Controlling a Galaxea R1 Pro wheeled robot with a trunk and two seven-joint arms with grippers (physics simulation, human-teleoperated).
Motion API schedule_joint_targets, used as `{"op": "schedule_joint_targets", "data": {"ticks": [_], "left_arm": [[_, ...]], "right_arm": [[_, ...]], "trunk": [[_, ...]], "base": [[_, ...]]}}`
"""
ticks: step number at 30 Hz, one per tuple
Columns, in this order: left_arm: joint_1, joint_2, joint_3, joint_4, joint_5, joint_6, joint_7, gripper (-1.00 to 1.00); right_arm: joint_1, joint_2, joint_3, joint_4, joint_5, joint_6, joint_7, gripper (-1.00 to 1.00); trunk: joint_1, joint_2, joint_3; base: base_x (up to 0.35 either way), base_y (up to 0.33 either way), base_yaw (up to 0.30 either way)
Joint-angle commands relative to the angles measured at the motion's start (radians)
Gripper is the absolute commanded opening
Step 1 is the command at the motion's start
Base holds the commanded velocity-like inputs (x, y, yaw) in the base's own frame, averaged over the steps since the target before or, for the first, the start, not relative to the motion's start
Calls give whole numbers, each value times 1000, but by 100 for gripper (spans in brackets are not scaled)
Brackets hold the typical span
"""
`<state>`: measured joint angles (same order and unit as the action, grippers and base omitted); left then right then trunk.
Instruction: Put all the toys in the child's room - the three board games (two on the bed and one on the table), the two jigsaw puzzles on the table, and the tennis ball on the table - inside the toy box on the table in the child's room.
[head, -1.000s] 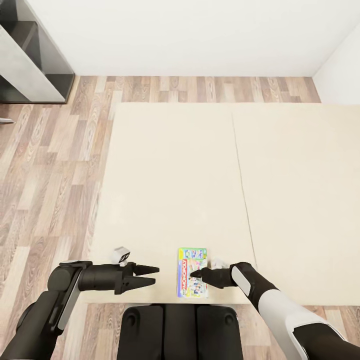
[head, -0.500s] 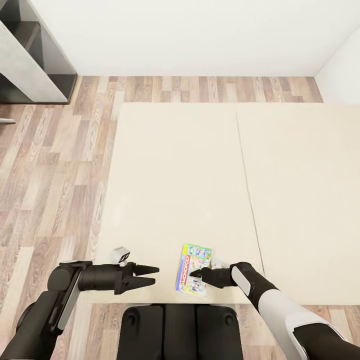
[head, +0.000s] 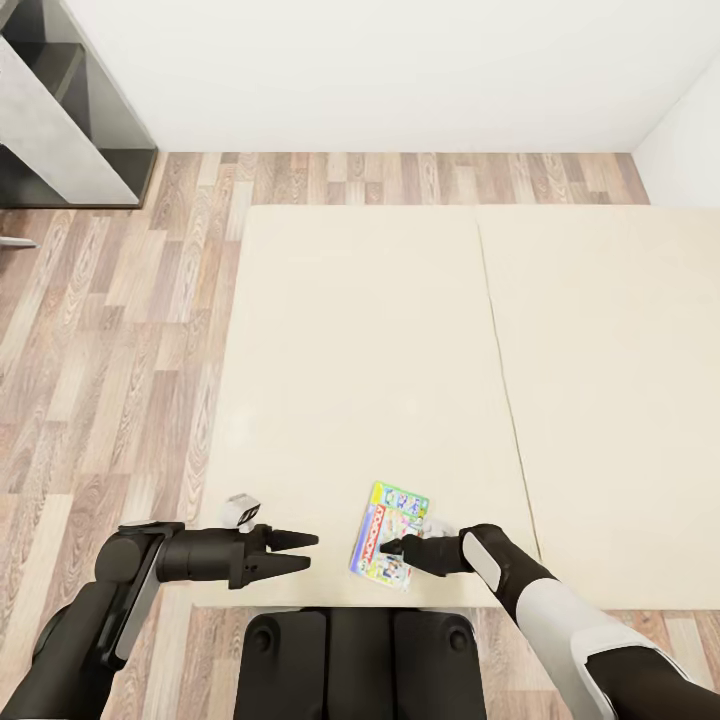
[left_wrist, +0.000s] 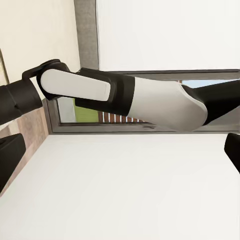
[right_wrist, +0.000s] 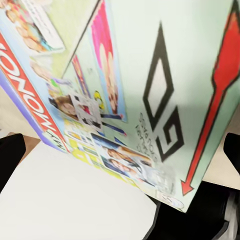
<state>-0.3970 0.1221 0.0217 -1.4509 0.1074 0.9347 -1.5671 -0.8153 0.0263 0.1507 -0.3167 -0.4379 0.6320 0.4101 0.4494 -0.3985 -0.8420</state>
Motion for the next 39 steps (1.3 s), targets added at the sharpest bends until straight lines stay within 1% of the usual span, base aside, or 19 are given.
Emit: {"op": "schedule_joint_targets", "data": {"ticks": [1,7,16,39], "left_arm": [[0,0,0,0,0,11,-4,100],[0,0,0,0,-1,10,-4,100],[0,0,0,0,-1,12,-4,100],[0,1,0,0,0,12,-4,100]], "right_arm": [[0,0,3,-1,-2,1,2,100],[0,0,3,-1,-2,1,2,100],[1,0,3,-2,-2,1,2,100],[0,0,4,-2,-2,1,2,100]], "trunk": [[1,-1,-1],[1,-1,-1],[1,-1,-1],[1,-1,-1]], "base": [[0,6,0],[0,7,0],[0,82,0],[0,106,0]]}}
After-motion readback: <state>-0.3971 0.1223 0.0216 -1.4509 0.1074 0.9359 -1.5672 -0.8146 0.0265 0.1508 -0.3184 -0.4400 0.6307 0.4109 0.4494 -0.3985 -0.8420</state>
